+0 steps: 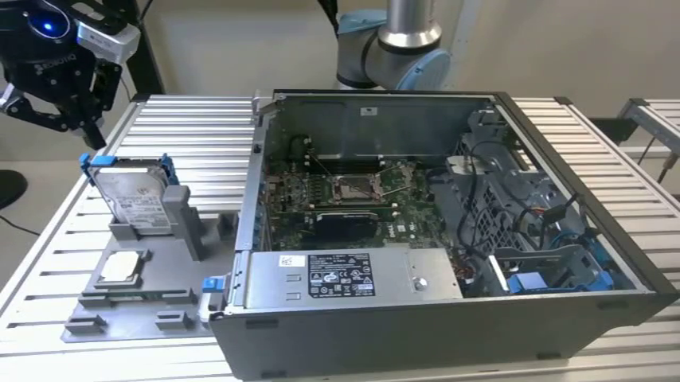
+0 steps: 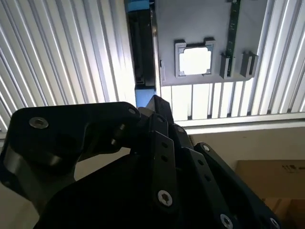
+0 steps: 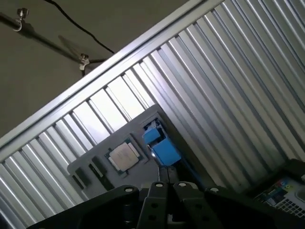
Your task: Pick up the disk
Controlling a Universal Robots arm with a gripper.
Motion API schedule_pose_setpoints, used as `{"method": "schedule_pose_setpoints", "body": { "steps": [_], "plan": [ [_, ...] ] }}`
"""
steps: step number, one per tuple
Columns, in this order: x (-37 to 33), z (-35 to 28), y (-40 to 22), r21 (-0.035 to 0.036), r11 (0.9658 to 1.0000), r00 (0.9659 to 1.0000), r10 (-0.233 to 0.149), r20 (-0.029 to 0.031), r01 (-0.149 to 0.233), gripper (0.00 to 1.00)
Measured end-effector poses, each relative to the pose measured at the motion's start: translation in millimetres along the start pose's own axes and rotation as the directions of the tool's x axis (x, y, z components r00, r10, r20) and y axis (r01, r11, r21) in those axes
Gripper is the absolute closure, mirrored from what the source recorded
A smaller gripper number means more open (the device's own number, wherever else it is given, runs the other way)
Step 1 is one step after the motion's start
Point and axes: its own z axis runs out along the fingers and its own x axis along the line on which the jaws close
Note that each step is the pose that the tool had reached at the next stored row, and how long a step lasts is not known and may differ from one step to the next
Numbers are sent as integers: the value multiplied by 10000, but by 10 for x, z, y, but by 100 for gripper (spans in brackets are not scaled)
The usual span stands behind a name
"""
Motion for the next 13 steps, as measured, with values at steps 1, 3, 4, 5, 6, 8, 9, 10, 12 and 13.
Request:
{"method": "schedule_pose_setpoints", "body": {
  "steps": [1,3,4,5,6,8,9,10,12,13],
  "plan": [
    [0,0,0,7,9998,9998,-181,4,181,100],
    [0,0,0,8,9986,9986,-534,5,534,100],
    [0,-1,0,8,9975,9975,-709,3,709,100],
    [0,-1,0,5,9959,9959,-908,1,908,100],
    [0,-1,1,2,9940,9940,-1094,0,1094,100],
    [0,0,1,-3,9893,9893,-1460,-2,1460,100],
    [0,0,1,-5,9869,9869,-1616,-3,1616,100],
    [0,0,1,-8,9837,9837,-1799,-4,1799,100],
    [0,0,0,-16,9764,9764,-2162,-9,2162,100],
    [0,0,0,-19,9720,9720,-2349,-10,2349,100]
  ]
}}
